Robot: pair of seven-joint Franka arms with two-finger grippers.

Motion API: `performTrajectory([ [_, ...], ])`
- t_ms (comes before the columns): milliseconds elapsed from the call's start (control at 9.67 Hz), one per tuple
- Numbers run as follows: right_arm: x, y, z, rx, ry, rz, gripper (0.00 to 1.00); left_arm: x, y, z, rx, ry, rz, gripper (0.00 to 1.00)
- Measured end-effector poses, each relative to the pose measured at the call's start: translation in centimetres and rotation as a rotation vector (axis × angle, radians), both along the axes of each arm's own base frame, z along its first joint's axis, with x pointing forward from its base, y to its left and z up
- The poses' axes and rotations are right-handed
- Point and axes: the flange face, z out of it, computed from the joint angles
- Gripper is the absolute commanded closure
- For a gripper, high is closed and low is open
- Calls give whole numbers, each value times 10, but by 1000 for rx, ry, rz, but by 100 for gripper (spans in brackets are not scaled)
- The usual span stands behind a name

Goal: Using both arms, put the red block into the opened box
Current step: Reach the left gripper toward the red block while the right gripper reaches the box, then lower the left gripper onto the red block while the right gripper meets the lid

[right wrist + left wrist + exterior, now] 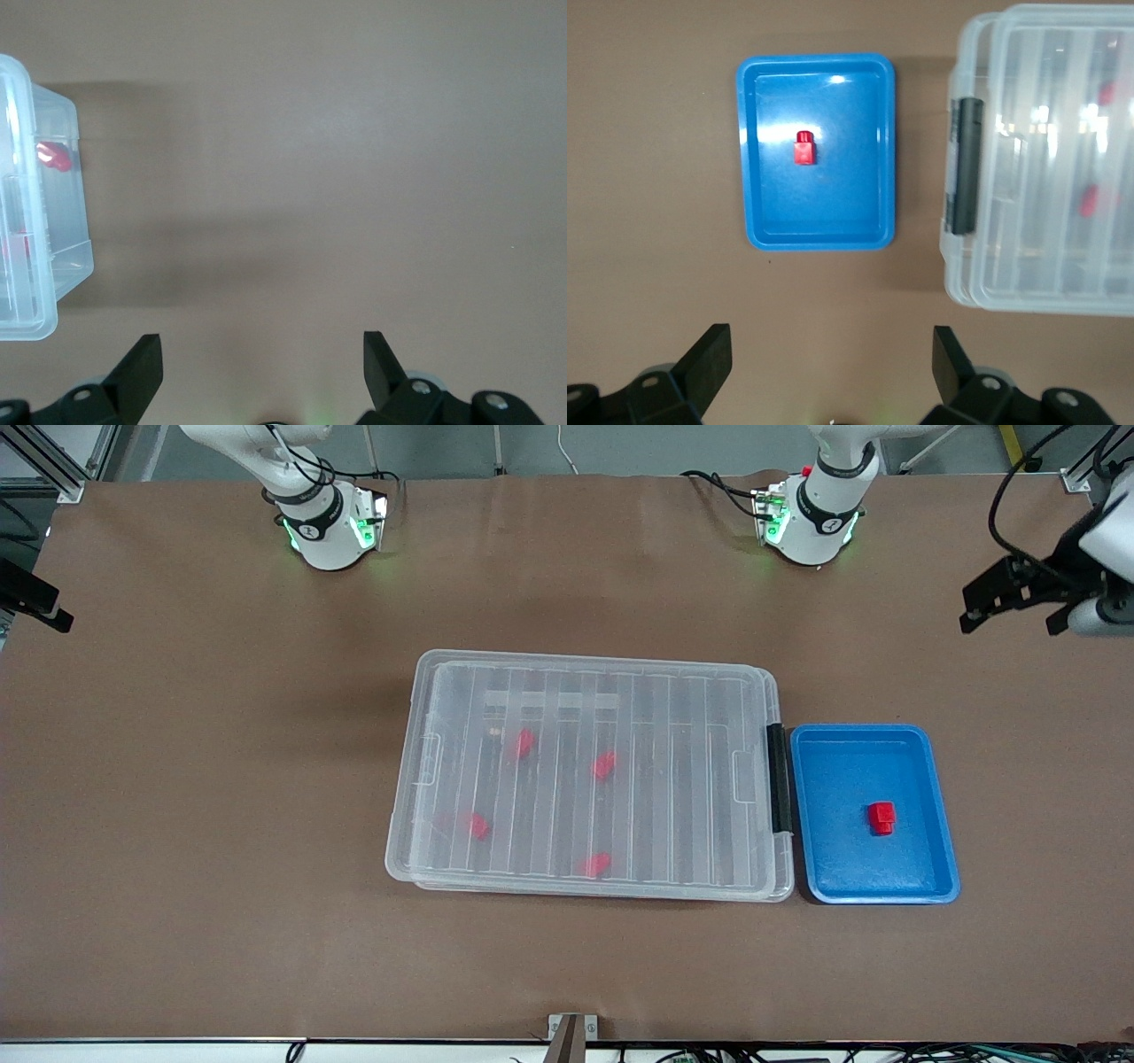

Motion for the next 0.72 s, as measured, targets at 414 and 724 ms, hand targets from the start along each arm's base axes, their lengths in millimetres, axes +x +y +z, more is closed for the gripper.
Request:
performTrajectory([
  [414, 58, 132, -104, 76, 68, 147, 0, 73, 21, -143, 49, 28, -13, 0],
  [724, 86, 247, -211, 49, 92, 107, 0, 91, 28, -245, 49, 16, -25, 0],
])
